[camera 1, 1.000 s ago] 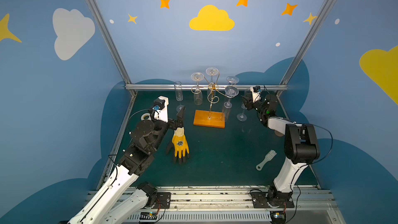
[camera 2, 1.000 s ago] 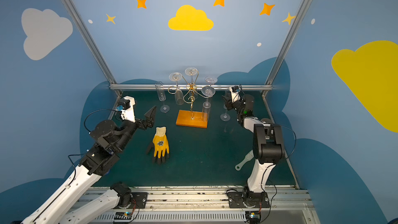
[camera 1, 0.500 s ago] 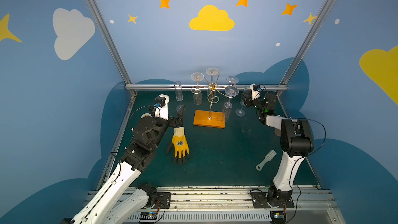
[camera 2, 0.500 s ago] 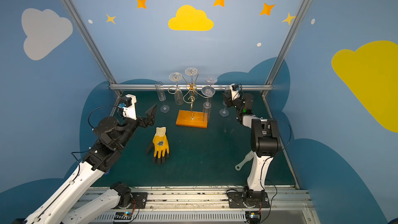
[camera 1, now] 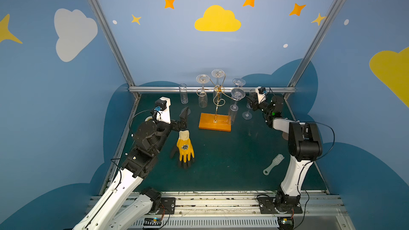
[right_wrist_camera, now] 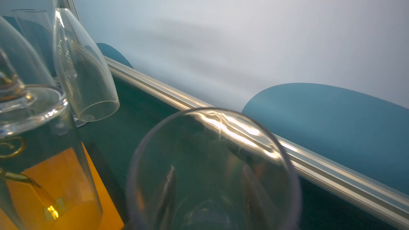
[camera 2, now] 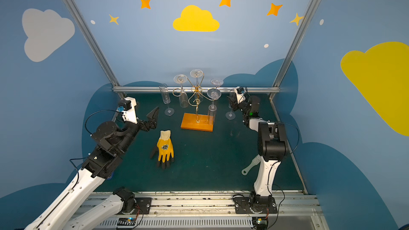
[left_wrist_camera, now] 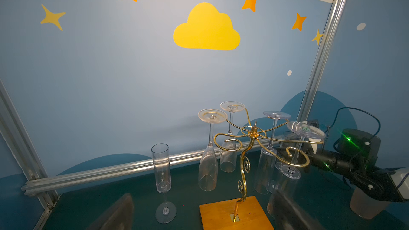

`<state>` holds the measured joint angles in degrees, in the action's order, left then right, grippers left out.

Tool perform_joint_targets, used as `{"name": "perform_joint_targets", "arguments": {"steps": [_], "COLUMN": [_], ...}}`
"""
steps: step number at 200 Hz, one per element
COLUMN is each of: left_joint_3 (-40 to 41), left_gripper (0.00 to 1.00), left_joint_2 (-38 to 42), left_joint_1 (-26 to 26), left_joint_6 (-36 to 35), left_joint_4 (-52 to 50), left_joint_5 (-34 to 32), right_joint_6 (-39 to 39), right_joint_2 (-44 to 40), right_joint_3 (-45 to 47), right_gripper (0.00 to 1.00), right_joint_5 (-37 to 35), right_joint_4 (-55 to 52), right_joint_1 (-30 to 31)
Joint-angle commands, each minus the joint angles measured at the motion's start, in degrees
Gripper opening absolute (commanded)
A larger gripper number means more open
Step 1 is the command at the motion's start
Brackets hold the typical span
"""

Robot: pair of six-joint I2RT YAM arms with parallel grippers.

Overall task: Take the wine glass off the wine glass rack
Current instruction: Place the wine glass at the top-right of the table.

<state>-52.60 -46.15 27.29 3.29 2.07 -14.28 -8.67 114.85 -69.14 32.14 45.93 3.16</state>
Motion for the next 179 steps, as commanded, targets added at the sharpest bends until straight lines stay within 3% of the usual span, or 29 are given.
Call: {"name": "perform_joint_targets", "arguments": {"steps": [1,41,124,179], "left_joint_3": [0.6,1.3,1.9,3.1], "left_gripper": [0.97,0.97,0.97,0.97], "left_joint_2": [1.3,2.4,4.6,8.2], "left_joint_1": [-0.3,-0.3,-0.5,-0.7], "left_joint_6": [0.8,1.3,2.1,2.6], "left_joint_4": [0.7,0.5,-0.6,-1.4], "left_joint_5": [0.4,0.4,0.7,2.2], "right_joint_6": [-1.0,-1.4,-2.5,1.8], "right_joint_2": [-0.5,-1.9,-8.3,-16.9], "right_joint_3": [0.8,0.8,2.8,5.2], "right_gripper": [0.65,0.84,0.88,0.89], "right_joint_5": [0.7,0.5,-1.2,-3.6], "right_joint_4": [-2.1,-3.2,-6.1,-12.3], "right_joint_1": [0.3,0.3,-0.2,-0.7]}}
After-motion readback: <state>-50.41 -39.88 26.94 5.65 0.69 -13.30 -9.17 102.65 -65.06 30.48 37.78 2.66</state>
